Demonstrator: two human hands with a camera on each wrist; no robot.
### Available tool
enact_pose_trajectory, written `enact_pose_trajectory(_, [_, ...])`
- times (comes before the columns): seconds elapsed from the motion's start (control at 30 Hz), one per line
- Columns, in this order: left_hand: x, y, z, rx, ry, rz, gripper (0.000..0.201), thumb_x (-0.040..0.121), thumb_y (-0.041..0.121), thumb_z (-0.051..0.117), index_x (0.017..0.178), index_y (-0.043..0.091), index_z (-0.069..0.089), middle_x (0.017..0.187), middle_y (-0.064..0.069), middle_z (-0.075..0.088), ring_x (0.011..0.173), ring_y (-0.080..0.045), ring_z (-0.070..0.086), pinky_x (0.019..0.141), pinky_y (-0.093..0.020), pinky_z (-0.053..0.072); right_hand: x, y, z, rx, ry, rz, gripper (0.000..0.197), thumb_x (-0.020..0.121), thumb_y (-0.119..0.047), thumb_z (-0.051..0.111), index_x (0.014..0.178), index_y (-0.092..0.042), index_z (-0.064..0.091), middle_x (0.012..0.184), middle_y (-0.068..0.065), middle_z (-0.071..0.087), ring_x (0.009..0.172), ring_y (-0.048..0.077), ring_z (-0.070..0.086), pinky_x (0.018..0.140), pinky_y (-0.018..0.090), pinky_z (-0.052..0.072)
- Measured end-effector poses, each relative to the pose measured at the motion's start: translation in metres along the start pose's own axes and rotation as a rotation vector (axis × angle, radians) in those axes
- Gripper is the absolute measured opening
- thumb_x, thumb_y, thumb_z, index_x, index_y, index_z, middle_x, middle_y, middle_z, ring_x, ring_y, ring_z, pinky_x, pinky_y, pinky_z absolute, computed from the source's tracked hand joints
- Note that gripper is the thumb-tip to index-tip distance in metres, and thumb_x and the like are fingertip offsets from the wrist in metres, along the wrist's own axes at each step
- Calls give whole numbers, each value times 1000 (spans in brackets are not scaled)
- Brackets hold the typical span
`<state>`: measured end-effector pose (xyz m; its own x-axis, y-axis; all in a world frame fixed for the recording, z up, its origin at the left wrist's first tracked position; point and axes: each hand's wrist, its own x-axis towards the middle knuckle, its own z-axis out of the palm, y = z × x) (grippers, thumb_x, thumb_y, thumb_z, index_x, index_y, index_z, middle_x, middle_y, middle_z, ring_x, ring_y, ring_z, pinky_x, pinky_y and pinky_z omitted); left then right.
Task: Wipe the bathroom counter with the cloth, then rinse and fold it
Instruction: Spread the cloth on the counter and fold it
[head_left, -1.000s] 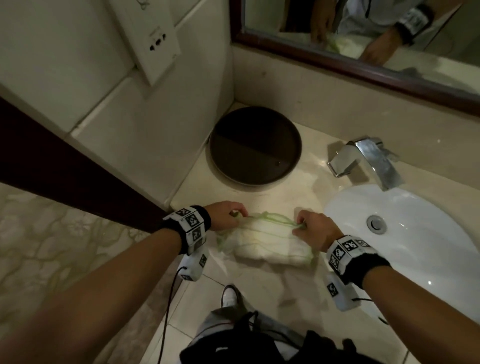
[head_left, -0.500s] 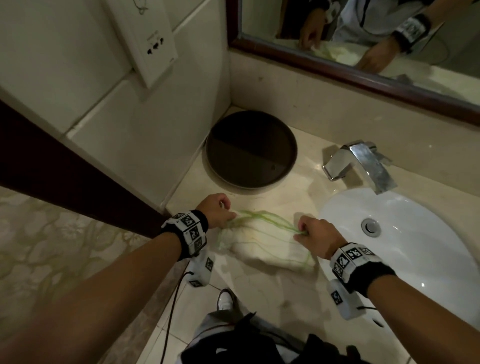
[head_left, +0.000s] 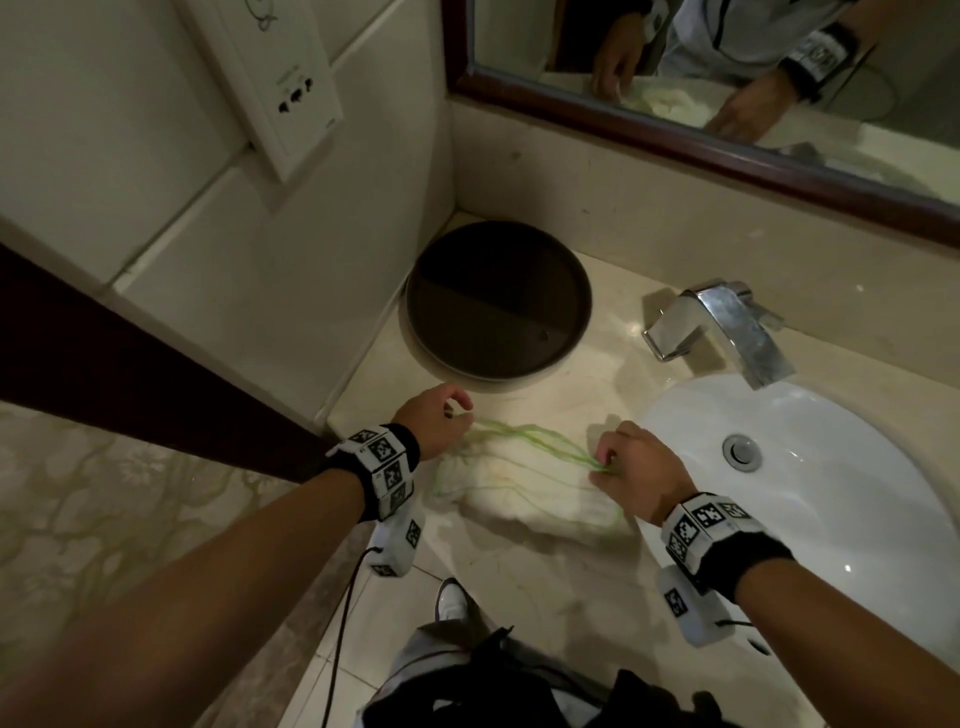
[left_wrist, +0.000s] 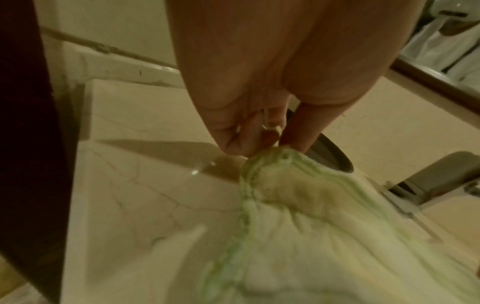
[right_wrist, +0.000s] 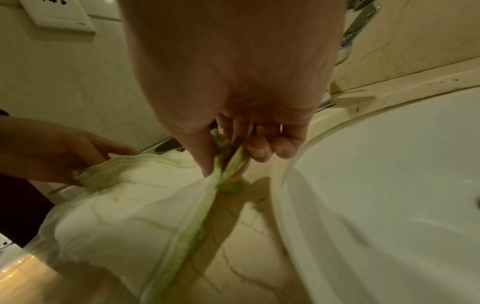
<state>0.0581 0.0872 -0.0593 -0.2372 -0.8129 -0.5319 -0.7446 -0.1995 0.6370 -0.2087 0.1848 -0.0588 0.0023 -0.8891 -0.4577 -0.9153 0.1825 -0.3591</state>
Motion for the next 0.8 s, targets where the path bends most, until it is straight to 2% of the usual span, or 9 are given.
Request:
enact_pose_trajectory(0.07, [4, 0, -1, -44, 10, 17, 29, 82, 5, 62, 102, 26, 56, 86, 2, 55, 78, -20, 56, 71, -29, 50, 0, 0, -2, 73, -26, 17, 30, 81, -28, 70, 72, -32, 43, 88, -5, 49, 85, 20, 52, 75, 28, 41])
enact_pose_trajectory(0.13, [6, 1, -2, -176, 40, 36, 42, 78, -12, 52, 100, 23, 58, 89, 0, 57, 72, -16, 54, 55, -21, 46, -1, 0, -3, 177, -58, 62, 31, 82, -29, 71, 71, -30, 42, 77, -8, 51, 76, 18, 52, 68, 26, 38])
enact_pose_trajectory(0.2, [7, 4, -4, -267, 47, 48, 44, 76, -19, 51, 98, 18, 59, 90, -1, 58, 72, -14, 53, 50, -17, 42, -1, 1, -2, 240, -42, 89, 27, 83, -34, 71, 77, -28, 45, 76, -7, 54, 75, 18, 53, 70, 28, 40])
enact_pose_trajectory(0.3, [7, 6, 0, -197, 43, 99, 30, 77, -7, 65, 88, 20, 61, 86, 3, 59, 79, -13, 56, 68, -20, 47, 0, 3, 0, 269, -16, 92, 18, 87, -35, 66, 88, -25, 51, 81, -5, 59, 77, 19, 56, 76, 30, 45])
enact_pose_trajectory(0.43, [9, 2, 3, 7, 214, 181, 25, 81, -4, 56, 82, 19, 63, 91, 3, 61, 86, -15, 58, 77, -24, 45, 3, 9, 2, 222, 77, 25, 8, 91, -24, 60, 95, -24, 53, 76, -5, 60, 71, 22, 56, 71, 32, 46])
enact_pose_trajectory(0.5, [9, 1, 2, 128, 241, 229, 23, 83, -2, 54, 82, 20, 63, 94, 2, 59, 89, -17, 58, 80, -29, 48, 4, 12, 2, 197, 132, 14, 6, 92, -24, 58, 98, -23, 57, 77, -2, 63, 70, 25, 56, 70, 33, 48])
enact_pose_trajectory(0.6, [9, 1, 1, 264, 168, 251, 13, 86, 18, 59, 96, 21, 67, 108, 1, 59, 102, -19, 55, 91, -36, 47, 4, 15, 4, 211, 127, -17, 17, 93, -30, 58, 108, -30, 65, 97, 0, 68, 84, 25, 63, 82, 35, 51])
enact_pose_trajectory(0.7, [3, -4, -3, 488, -10, 257, 37, 78, 47, 67, 111, 32, 61, 122, 7, 48, 114, -15, 44, 103, -39, 36, 4, 14, 7, 209, 61, -76, 26, 90, -41, 62, 115, -37, 66, 117, -4, 63, 103, 18, 63, 93, 34, 49])
enact_pose_trajectory(0.8, [2, -14, -8, 644, -49, 235, 34, 82, 41, 65, 115, 32, 61, 124, 4, 47, 118, -19, 42, 104, -40, 33, 5, 13, 10, 123, 10, -19, 25, 87, -36, 65, 112, -34, 66, 121, -4, 60, 109, 20, 60, 96, 34, 47])
